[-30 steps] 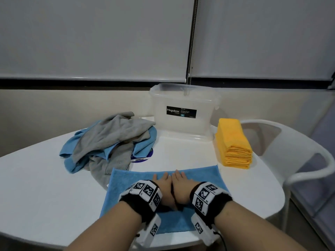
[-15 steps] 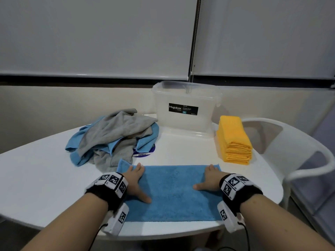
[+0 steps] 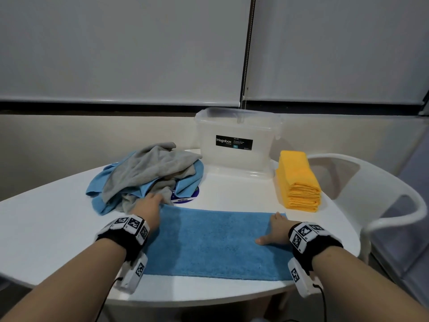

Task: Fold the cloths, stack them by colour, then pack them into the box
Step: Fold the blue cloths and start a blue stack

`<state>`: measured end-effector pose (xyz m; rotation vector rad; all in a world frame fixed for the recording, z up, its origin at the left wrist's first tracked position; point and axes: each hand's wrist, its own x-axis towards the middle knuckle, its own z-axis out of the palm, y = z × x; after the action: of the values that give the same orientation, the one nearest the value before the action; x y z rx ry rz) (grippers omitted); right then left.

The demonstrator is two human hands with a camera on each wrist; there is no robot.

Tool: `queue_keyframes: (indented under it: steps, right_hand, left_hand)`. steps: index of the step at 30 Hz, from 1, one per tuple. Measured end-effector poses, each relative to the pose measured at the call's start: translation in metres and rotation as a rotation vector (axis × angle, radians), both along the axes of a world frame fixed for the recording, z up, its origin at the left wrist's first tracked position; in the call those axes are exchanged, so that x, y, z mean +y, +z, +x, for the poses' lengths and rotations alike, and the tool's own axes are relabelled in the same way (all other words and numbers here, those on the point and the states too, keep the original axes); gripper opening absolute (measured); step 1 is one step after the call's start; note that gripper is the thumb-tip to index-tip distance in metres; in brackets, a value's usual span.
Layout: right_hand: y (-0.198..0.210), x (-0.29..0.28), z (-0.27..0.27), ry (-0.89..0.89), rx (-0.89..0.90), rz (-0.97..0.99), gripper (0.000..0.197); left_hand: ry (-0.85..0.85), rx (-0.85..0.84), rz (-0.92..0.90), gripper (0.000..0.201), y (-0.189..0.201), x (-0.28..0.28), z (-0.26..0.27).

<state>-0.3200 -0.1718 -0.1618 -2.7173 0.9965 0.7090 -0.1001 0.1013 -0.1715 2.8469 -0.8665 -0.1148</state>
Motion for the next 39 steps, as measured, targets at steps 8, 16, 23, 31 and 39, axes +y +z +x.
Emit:
queue_keyframes:
  steps: [8, 16, 23, 31, 39]
  right_hand:
    - [-0.003, -0.016, 0.004, 0.031, 0.007, 0.015, 0.111]
    - [-0.008, -0.019, 0.003, 0.049, -0.004, 0.021, 0.113]
    - [-0.006, -0.016, 0.003, 0.054, 0.014, 0.024, 0.114]
    - [0.005, 0.026, 0.007, 0.151, -0.149, -0.05, 0.094]
    - [-0.026, 0.097, 0.001, 0.329, -0.11, 0.094, 0.068]
  left_hand:
    - [-0.013, 0.035, 0.407, 0.047, 0.005, 0.021, 0.026]
    - [0.226, 0.226, 0.625, 0.054, -0.1, 0.051, 0.172]
    - [0.165, -0.075, 0.444, 0.028, 0.025, 0.016, 0.004]
    - [-0.315, 0.249, 0.262, 0.091, 0.021, -0.054, -0.098]
    - [-0.307, 0.317, 0.404, 0.082, 0.005, -0.056, -0.141]
